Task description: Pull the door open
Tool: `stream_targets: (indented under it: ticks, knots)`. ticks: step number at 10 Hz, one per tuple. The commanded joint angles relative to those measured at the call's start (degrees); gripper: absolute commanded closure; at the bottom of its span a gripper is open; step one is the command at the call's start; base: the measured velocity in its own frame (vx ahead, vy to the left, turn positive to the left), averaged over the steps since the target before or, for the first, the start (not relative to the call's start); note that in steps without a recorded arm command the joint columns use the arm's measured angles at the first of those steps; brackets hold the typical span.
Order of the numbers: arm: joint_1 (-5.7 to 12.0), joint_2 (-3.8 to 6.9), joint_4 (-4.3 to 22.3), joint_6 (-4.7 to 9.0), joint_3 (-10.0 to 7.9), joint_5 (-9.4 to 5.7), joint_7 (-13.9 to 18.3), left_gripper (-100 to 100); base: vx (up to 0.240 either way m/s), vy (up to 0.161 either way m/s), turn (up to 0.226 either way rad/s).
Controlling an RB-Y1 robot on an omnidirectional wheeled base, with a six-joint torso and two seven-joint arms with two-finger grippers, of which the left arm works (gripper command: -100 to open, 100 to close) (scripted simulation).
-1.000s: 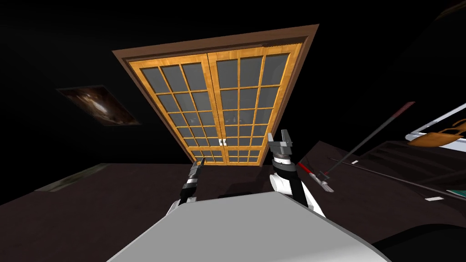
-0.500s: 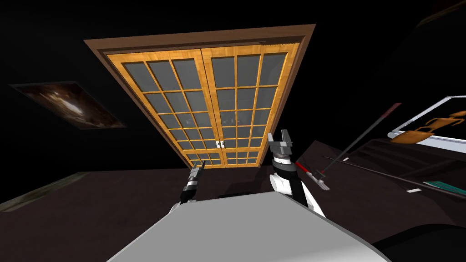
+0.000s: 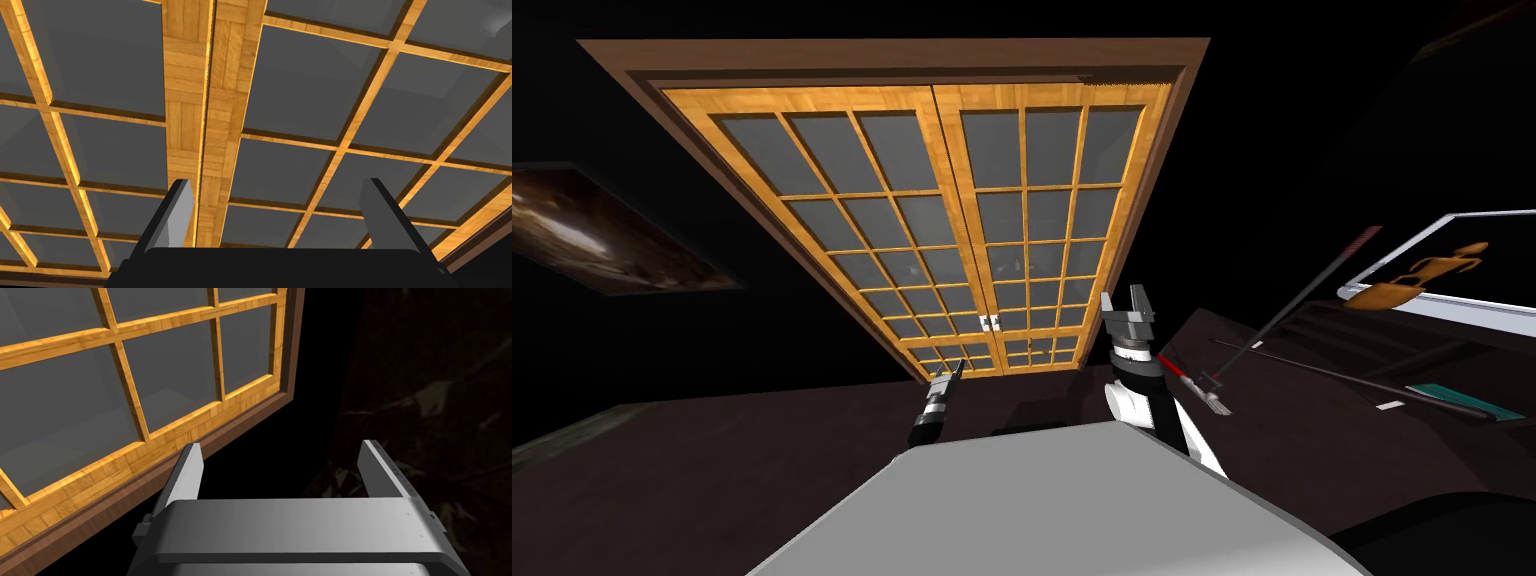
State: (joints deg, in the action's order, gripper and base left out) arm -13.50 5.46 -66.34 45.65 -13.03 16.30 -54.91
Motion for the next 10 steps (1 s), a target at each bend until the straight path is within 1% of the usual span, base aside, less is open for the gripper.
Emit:
stream_targets:
  ticks: [1, 6, 7, 10]
  knots:
    - [0.26, -0.04, 1.7, 0.38, -0.41, 0.4, -2.1, -100, 0.114, 0.007, -0.076]
    - [1.49, -0.21, 7.0, 1.62, -1.61, 1.38, -7.3, -100, 0.11, -0.008, -0.072]
    - [1.93, -0.3, 8.7, 2.03, -2.01, 1.7, -9.1, -100, 0.146, 0.01, -0.108]
    - [2.69, -0.48, 11.6, 2.71, -2.65, 2.24, -12.0, -100, 0.124, 0.012, -0.071]
